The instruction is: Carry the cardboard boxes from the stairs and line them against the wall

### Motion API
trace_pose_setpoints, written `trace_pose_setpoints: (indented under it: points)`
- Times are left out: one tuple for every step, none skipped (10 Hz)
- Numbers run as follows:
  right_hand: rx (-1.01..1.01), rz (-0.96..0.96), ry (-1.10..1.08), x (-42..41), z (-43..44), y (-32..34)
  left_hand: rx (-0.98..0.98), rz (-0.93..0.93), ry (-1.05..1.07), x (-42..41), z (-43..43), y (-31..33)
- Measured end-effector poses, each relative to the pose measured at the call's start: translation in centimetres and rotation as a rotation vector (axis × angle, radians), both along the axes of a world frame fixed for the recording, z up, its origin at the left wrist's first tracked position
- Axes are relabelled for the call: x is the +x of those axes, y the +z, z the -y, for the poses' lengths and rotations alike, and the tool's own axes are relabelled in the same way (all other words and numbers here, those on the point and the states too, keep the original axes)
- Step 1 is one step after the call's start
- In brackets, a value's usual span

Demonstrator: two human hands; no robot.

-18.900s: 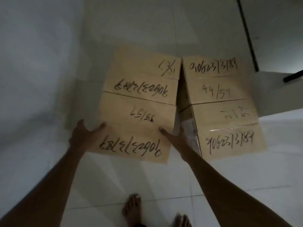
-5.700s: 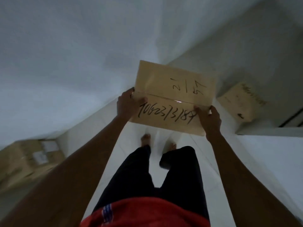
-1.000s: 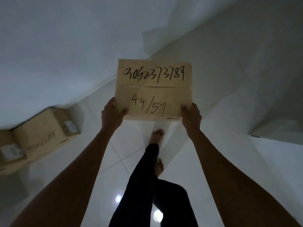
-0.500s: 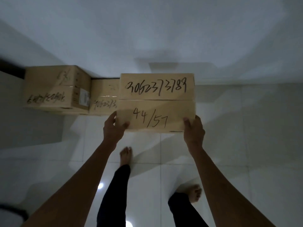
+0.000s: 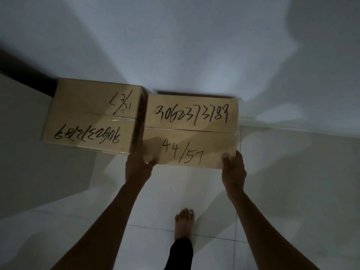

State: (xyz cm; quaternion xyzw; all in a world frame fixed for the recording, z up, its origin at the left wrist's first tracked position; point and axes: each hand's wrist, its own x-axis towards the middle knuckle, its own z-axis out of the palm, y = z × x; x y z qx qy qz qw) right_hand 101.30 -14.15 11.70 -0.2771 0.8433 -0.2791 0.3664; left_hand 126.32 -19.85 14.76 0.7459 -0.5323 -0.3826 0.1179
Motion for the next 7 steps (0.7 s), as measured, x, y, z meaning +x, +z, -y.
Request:
trace_pose_setpoints:
  points:
    - [0.021, -0.026, 0.001, 0.7, 1.0, -0.7, -0.166, 0.310, -0.228, 0.7, 0.2, -1.1]
    - [0.051, -0.032, 0.020, 1.0, 1.3, -0.5, -0.179, 0.390, -0.341, 1.0, 0.3, -1.6]
    - [0.068, -0.042, 0.076, 1.7, 1.5, -0.2, -0.086, 0.410, -0.366, 1.9, 0.8, -1.9]
    - [0.090, -0.035, 0.103, 1.8, 2.1, 0.3, -0.048, 0.466, -0.429, 2.6, 1.4, -1.8]
    - [0.162, -0.002, 0.165, 1.3, 1.6, 1.4, 0.025, 0.509, -0.486, 2.7, 1.6, -0.4]
    - [0.164, -0.040, 0.208, 1.4, 0.5, 3.2, 0.082, 0.481, -0.503, 2.8, 0.7, 1.4]
    - [0.108, -0.143, 0.338, 2.4, -2.1, 9.4, 0.082, 0.414, -0.589, 4.2, -2.4, 7.5]
